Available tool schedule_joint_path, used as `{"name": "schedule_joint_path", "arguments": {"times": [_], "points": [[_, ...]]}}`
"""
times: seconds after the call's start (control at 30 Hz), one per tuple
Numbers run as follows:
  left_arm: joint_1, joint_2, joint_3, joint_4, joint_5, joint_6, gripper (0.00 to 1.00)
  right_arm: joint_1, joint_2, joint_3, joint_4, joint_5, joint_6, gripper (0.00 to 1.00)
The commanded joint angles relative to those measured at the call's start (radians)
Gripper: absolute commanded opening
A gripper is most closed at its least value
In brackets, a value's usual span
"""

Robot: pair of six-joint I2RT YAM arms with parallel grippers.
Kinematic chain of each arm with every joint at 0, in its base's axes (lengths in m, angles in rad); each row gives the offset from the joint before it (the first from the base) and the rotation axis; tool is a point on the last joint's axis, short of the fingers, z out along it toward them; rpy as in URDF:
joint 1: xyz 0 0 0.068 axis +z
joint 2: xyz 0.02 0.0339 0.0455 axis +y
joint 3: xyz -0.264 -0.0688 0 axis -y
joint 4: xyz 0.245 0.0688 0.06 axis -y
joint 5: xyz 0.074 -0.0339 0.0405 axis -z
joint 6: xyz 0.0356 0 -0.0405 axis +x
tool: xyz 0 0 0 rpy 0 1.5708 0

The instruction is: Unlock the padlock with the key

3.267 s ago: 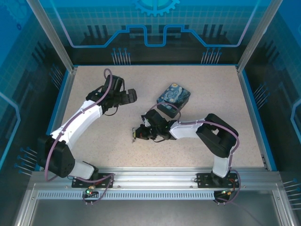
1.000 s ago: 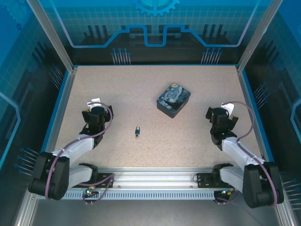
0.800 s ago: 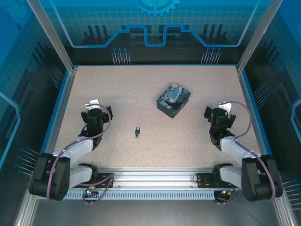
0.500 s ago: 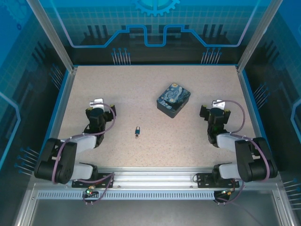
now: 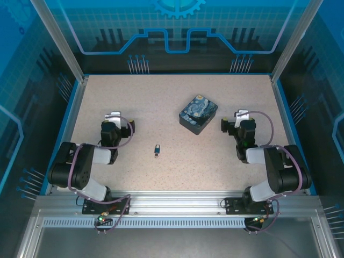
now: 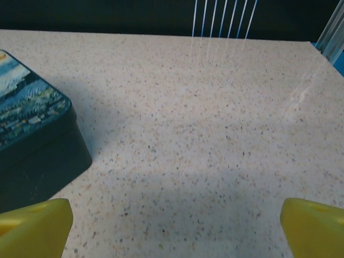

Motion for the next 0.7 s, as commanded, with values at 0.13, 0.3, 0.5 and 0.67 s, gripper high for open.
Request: {"name": "schedule_joint_path", "arguments": {"times": [0.13, 0.3, 0.5, 0.67], "points": [[0.030, 0.007, 0.033, -0.014, 0.096, -0.031, 0.99, 0.001, 0.007, 0.019, -0.030, 0.004, -0.023, 1.00], [0.033, 0.007, 0.033, -0.012, 0.105, -0.035, 0.99, 0.009, 0.007, 0.017, -0.026, 0.018, -0.027, 1.00], [0.033, 0.007, 0.032, -0.012, 0.104, -0.034, 0.99, 0.015, 0.008, 0.017, -0.026, 0.026, -0.031, 1.00], [0.033, 0.008, 0.033, -0.013, 0.105, -0.033, 0.99, -0.018, 0.006, 0.026, -0.048, -0.041, -0.019, 1.00]]}}
